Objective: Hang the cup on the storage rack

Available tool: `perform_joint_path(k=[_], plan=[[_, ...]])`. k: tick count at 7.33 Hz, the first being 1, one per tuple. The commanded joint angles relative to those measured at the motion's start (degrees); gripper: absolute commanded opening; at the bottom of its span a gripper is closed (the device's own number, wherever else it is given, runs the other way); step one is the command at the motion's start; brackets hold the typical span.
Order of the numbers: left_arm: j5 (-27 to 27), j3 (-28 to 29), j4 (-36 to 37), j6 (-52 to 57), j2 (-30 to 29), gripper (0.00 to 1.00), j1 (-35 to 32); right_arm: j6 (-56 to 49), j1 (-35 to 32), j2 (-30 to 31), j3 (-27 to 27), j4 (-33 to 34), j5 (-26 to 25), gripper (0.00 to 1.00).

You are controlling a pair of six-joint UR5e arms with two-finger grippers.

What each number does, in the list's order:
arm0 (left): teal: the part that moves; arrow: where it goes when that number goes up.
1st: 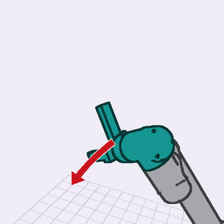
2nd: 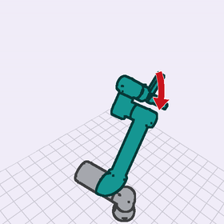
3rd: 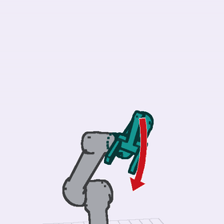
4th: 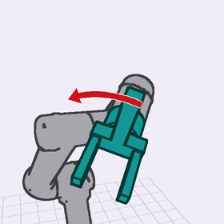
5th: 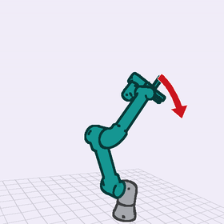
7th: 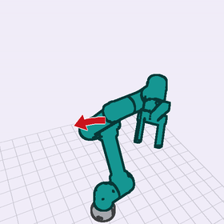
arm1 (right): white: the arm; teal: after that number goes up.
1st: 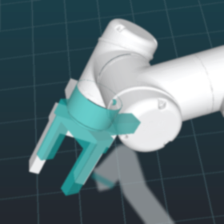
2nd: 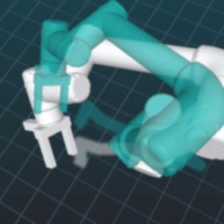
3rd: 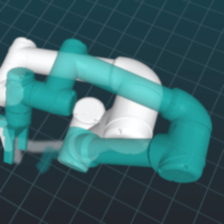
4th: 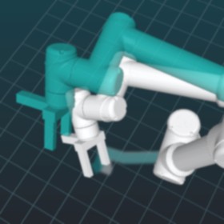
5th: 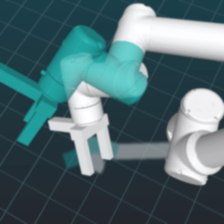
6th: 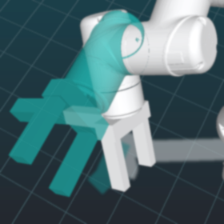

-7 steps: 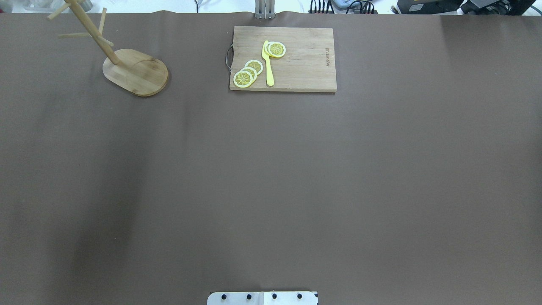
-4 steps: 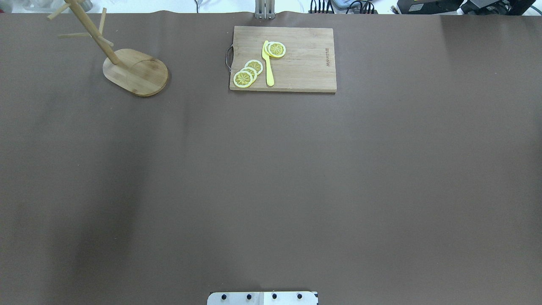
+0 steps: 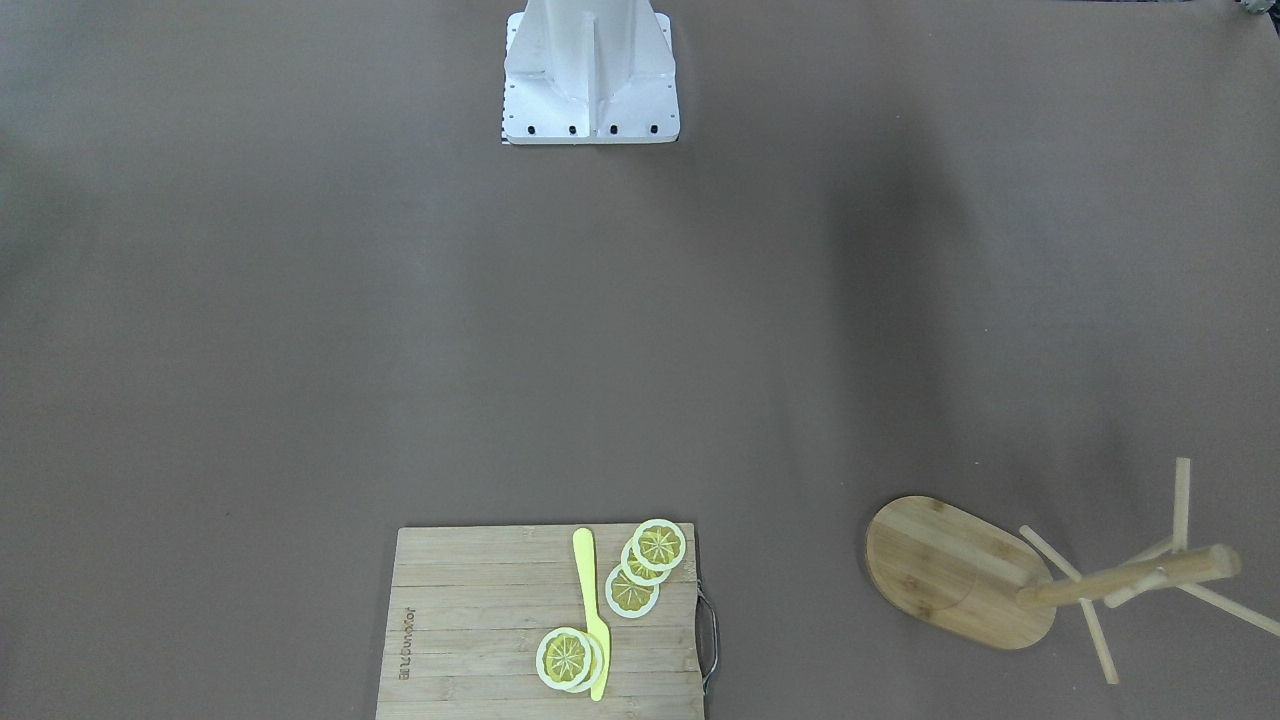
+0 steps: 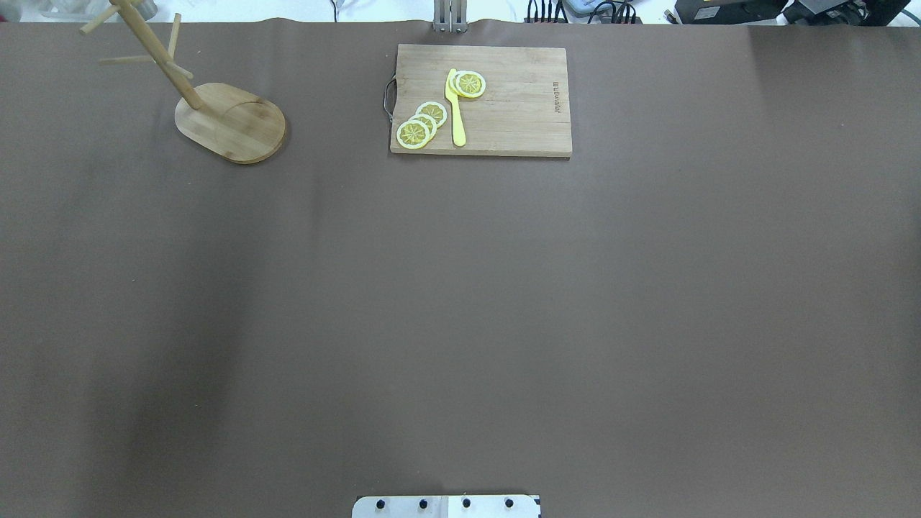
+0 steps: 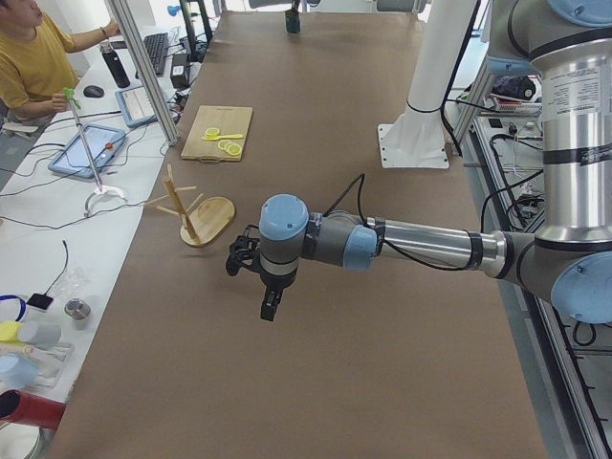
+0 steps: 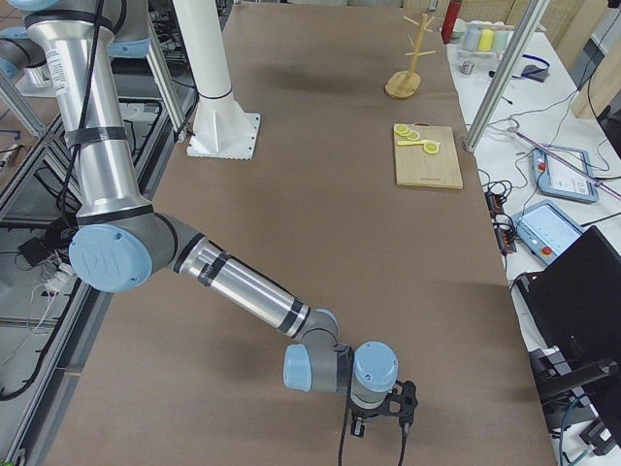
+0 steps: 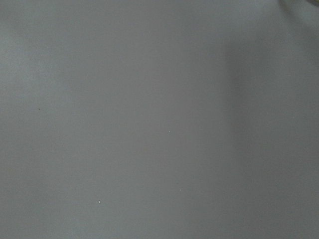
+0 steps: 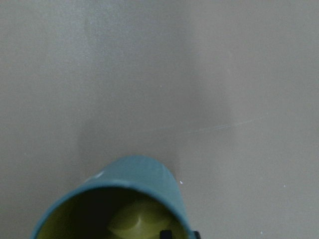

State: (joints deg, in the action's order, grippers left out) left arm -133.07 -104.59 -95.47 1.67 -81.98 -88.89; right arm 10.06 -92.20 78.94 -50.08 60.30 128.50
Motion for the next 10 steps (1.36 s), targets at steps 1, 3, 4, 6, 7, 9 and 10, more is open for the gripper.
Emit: perform_joint_path(k=[1,3,4,6,7,9,10], plan=[[-0.09,-0.35,-0.16,0.09,0.15,0.98,-0.05,0.65,0.09,-0.01,-5.78,1.82,0.69,0.0],[-0.35,-0.53,-1.2,0.26,0.59,0.98,-0.14,8.53,4.28,0.25,-15.09,3.51,5.59,0.0],[-0.44,-0.35,-2.87,0.26,1.2,0.98,-0.05,12.92,9.27,0.43,-20.27,3.59,7.97,0.0],[-0.44,-0.27,-3.23,0.09,1.56,0.98,0.04,24.33,21.31,-0.09,-30.82,3.6,7.03,0.0],[-0.44,-0.18,-3.23,0.09,1.39,0.98,0.12,29.0,25.19,-0.01,-37.22,3.77,5.54,0.0],[-0.44,0.09,-3.23,0.09,1.3,0.98,0.12,39.97,33.44,-4.8,-45.77,11.98,-0.66,0.0],[-0.44,0.09,-3.23,0.09,1.21,0.98,0.12,46.56,39.23,-10.67,-49.55,21.52,-4.1,0.0]])
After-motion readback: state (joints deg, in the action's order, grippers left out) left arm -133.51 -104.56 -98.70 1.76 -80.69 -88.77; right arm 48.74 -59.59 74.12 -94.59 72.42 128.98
